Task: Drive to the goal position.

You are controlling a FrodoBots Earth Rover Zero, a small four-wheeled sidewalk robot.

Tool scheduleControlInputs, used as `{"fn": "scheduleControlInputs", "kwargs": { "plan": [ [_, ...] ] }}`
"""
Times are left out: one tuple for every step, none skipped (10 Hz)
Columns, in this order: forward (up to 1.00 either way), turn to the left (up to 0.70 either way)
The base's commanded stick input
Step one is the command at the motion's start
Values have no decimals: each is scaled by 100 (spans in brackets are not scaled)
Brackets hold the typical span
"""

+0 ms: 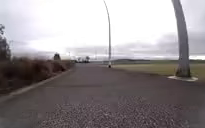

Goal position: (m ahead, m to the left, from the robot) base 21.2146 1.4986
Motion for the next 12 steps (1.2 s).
{"fn": "scheduleControlInputs", "kwargs": {
  "plan": [
    [100, 0],
    [100, 20],
    [100, 33],
    [100, 34],
    [100, 18],
    [100, 3],
    [100, 0],
    [100, 0],
    [100, 0],
    [100, 0],
    [100, 0],
    [100, 0]
  ]
}}
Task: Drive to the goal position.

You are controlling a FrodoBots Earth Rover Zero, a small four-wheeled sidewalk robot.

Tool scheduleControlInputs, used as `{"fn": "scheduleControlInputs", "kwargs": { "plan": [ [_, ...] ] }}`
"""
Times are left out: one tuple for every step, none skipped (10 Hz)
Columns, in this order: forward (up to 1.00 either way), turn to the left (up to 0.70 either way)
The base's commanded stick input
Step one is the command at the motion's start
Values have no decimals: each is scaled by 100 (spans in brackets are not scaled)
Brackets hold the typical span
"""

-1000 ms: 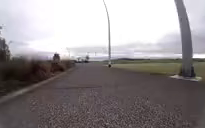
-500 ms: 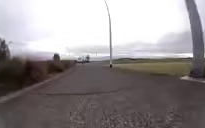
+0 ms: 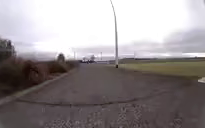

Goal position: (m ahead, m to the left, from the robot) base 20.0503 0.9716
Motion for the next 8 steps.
{"fn": "scheduleControlInputs", "kwargs": {
  "plan": [
    [100, 0],
    [100, 0],
    [100, 0],
    [100, 40],
    [100, 40],
    [100, 0],
    [100, 0],
    [100, 0]
  ]
}}
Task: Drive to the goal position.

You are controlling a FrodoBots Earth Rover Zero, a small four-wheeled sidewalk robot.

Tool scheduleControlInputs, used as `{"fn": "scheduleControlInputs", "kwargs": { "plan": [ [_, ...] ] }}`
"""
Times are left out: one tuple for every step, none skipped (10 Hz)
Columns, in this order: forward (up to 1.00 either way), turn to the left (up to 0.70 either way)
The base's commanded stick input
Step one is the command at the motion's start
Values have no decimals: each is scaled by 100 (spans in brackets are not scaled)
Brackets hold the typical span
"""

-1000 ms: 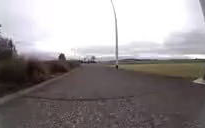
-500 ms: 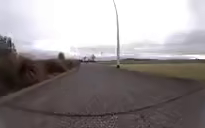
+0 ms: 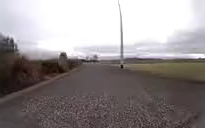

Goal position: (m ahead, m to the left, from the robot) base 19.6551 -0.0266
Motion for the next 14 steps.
{"fn": "scheduleControlInputs", "kwargs": {
  "plan": [
    [100, 0],
    [100, 0],
    [100, 0],
    [100, 0],
    [100, 0],
    [100, 0],
    [100, 0],
    [100, 0],
    [100, 0],
    [100, 0],
    [100, 0],
    [100, 0],
    [100, 0],
    [100, 0]
  ]
}}
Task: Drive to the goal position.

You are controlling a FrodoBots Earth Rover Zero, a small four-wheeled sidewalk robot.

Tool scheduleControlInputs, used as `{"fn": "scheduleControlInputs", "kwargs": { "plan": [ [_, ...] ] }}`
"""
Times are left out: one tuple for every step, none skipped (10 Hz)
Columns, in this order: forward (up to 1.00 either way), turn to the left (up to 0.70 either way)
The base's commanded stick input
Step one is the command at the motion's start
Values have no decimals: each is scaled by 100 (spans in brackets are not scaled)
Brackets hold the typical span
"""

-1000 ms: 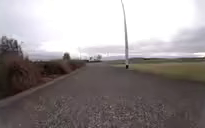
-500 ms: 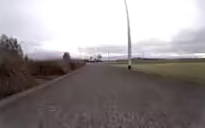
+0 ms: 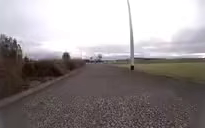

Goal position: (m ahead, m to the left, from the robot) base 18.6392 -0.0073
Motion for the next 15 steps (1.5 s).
{"fn": "scheduleControlInputs", "kwargs": {
  "plan": [
    [100, 0],
    [100, 0],
    [100, 0],
    [100, 0],
    [100, 0],
    [100, 0],
    [100, 0],
    [100, 0],
    [100, 0],
    [100, 0],
    [100, 0],
    [100, 0],
    [100, 0],
    [100, 0],
    [100, 0]
  ]
}}
